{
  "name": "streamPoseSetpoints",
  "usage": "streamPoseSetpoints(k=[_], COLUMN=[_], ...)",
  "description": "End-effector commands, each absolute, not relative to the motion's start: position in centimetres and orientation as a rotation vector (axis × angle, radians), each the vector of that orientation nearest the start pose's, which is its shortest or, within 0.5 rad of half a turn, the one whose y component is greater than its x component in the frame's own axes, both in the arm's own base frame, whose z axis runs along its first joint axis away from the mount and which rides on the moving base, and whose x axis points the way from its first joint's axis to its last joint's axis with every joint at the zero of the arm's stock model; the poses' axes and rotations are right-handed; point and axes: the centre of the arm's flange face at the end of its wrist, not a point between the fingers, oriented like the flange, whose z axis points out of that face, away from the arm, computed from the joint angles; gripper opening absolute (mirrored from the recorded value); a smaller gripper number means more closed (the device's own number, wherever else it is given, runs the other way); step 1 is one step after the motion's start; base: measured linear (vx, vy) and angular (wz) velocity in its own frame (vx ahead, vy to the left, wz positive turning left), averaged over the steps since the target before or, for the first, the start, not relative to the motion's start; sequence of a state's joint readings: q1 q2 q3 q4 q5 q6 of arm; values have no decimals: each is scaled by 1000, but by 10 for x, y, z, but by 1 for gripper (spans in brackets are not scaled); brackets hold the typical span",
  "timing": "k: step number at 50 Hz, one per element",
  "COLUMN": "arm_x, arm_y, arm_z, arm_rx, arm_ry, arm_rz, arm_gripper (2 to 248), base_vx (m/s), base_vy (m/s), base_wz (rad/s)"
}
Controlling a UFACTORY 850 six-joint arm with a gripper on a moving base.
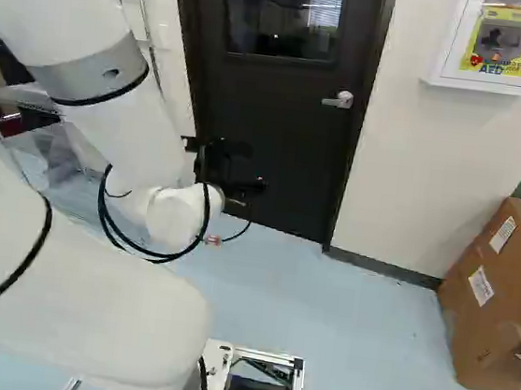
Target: Open the door and move inside
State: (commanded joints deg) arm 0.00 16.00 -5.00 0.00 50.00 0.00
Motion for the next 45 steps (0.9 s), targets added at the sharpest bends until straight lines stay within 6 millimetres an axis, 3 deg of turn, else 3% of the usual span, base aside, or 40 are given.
streamPoseSetpoints(k=[45], arm_x=[270], arm_y=[0], arm_z=[366], arm_rx=[-2558], arm_ry=[0], arm_rz=[-1824], arm_gripper=[247], base_vx=[16], base_vy=[-6], base_wz=[-14])
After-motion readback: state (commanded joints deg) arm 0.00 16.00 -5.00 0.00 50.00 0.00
